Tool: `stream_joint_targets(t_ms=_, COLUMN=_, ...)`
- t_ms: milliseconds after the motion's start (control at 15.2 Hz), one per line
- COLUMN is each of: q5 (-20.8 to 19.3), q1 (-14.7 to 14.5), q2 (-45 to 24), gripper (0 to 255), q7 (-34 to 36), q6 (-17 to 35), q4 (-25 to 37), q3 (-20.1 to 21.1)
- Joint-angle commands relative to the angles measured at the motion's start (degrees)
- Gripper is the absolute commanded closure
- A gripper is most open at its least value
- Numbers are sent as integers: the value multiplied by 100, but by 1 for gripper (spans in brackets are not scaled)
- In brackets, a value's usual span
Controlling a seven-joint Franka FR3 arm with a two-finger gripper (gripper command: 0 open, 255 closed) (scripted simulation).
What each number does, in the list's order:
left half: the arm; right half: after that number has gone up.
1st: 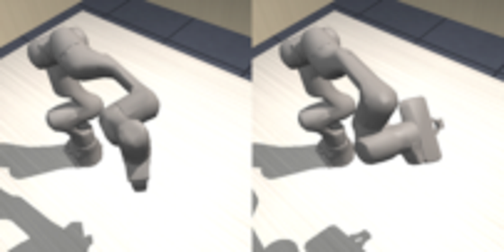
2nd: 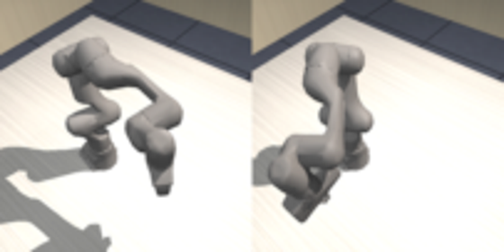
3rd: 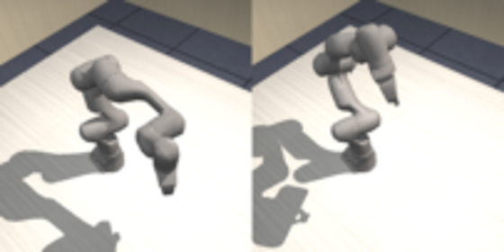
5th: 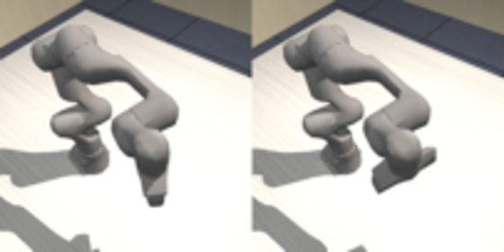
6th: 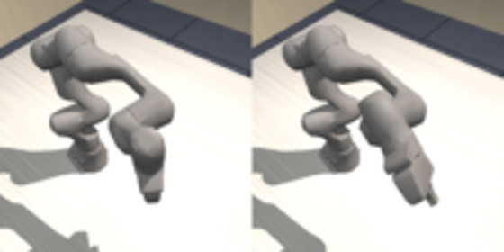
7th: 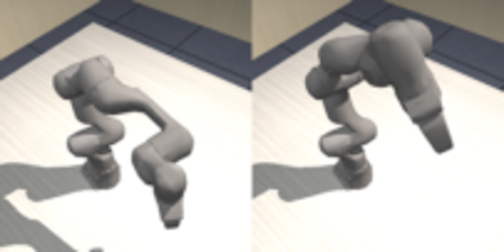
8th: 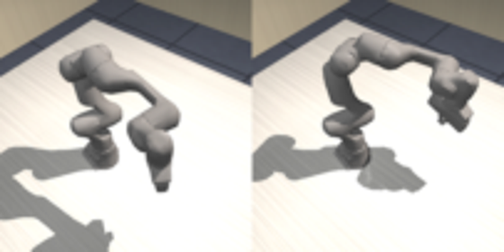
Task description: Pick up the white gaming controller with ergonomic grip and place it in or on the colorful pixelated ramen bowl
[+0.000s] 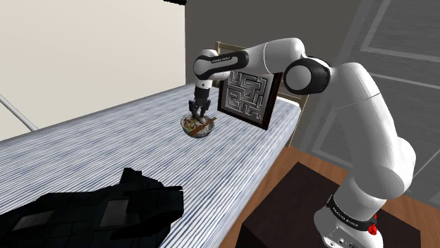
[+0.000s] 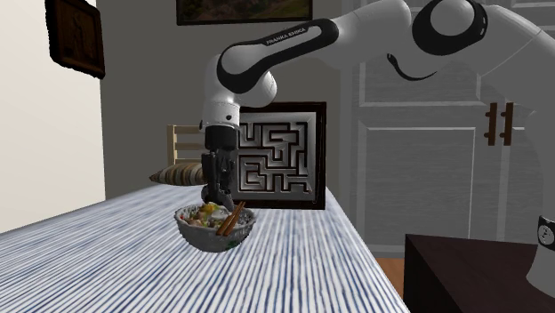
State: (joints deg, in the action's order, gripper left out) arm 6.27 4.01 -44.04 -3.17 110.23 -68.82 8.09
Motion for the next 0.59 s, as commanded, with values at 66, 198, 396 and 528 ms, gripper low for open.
stream_joint_targets(t_ms=66, q5=0, q1=6, q2=5, gripper=0, q7=-5, q6=8, q4=-40, q3=-3)
stream_joint_targets(t_ms=198, q5=0, q1=6, q2=6, gripper=0, q7=-4, q6=5, q4=-38, q3=-2)
stream_joint_targets(t_ms=396, q5=-9, q1=27, q2=31, gripper=0, q7=12, q6=-348, q4=288, q3=-7)
stream_joint_targets(t_ms=528, q5=-14, q1=51, q2=65, gripper=0, q7=23, q6=-666, q4=569, q3=-10)
